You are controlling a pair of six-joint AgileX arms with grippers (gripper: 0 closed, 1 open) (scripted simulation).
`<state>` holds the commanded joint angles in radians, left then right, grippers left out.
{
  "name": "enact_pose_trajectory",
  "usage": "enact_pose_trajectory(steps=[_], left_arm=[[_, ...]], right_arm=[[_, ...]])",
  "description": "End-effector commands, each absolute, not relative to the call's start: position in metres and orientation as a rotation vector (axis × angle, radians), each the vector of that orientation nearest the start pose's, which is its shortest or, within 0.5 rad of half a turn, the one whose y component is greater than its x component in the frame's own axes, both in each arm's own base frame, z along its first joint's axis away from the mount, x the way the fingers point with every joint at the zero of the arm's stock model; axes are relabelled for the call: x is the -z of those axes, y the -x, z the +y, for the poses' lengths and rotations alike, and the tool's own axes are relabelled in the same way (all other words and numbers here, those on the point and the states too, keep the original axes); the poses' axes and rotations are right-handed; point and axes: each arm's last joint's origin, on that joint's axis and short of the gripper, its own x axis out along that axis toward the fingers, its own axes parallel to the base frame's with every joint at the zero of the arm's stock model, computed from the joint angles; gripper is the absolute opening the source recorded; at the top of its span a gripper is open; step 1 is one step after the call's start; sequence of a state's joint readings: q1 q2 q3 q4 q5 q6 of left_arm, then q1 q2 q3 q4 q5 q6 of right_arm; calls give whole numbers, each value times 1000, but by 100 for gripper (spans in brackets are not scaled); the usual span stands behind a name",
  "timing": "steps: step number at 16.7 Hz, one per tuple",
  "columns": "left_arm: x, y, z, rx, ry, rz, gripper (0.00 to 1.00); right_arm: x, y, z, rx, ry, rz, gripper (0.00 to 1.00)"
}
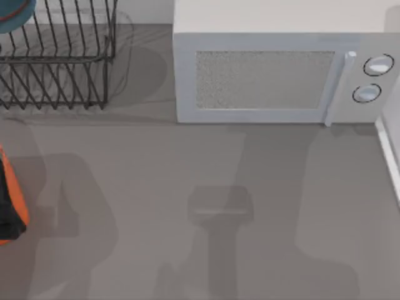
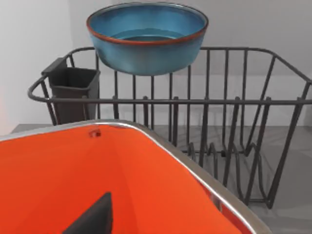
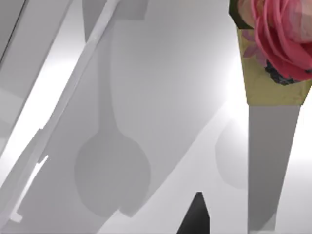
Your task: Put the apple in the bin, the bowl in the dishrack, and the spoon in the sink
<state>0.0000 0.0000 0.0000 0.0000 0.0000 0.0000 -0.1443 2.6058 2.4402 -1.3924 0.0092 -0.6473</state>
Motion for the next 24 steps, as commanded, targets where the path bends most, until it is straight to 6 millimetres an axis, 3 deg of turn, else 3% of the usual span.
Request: enact_pose_trajectory(steps=[5, 18, 24], left_arm=[[-160, -106, -1, 0, 0, 0, 100], [-160, -106, -1, 0, 0, 0, 100], [-160, -106, -1, 0, 0, 0, 100]], right_arm=[[-154, -501, -65, -399, 413, 1516, 0], [-154, -501, -65, -399, 413, 1516, 98], [-154, -501, -65, -399, 413, 1516, 100]])
